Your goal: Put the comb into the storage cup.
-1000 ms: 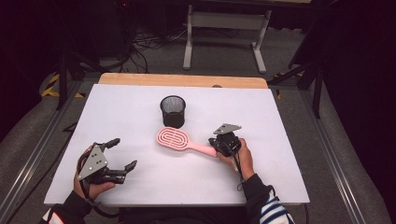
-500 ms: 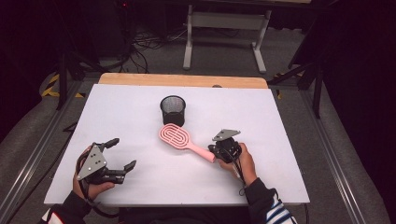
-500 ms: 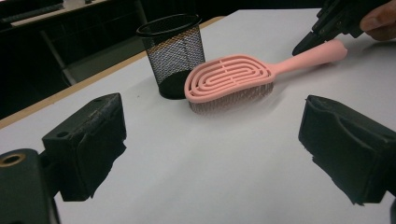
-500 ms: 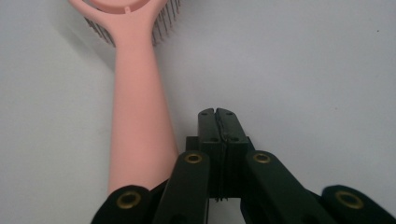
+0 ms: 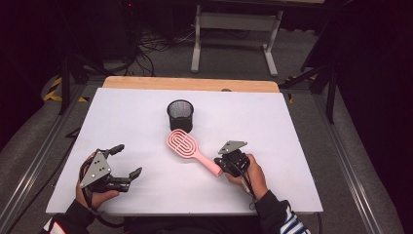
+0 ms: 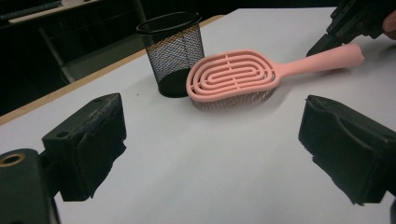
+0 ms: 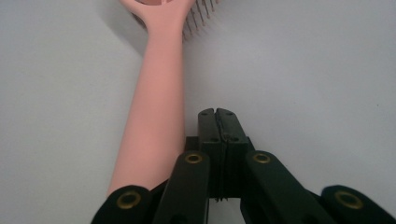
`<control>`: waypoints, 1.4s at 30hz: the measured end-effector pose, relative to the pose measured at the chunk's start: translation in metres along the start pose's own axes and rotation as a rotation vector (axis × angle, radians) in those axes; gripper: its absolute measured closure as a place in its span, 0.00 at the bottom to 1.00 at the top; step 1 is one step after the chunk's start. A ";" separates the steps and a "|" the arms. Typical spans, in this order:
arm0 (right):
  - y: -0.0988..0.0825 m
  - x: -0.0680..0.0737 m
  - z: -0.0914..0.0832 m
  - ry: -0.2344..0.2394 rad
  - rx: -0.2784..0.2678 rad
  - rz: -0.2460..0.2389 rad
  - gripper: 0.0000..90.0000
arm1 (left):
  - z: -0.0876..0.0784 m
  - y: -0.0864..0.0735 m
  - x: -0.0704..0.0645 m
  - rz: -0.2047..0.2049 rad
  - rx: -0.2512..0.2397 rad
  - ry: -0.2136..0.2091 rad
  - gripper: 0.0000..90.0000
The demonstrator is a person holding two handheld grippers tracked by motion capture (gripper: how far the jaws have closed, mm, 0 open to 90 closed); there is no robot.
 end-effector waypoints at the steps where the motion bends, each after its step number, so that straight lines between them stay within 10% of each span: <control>1: 0.000 0.001 0.000 0.001 0.001 -0.001 1.00 | 0.000 0.000 0.000 0.001 0.000 0.000 0.09; 27: 0.012 -0.031 -0.010 -0.039 -0.101 0.013 0.81 | 0.003 -0.002 0.003 0.002 0.008 -0.022 0.09; 42: 0.031 -0.027 -0.028 -0.014 -0.179 -0.025 0.41 | 0.005 -0.003 -0.001 0.021 0.023 -0.040 0.09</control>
Point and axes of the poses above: each handheld gripper's, and its own axes: z roughly forward along the jaws, y roughly out of its top, x roughly to its left, the point moved 2 cm from there along z, roughly forward along the jaws, and after that the axes turned 9 degrees about -x, right-handed, at the moved point
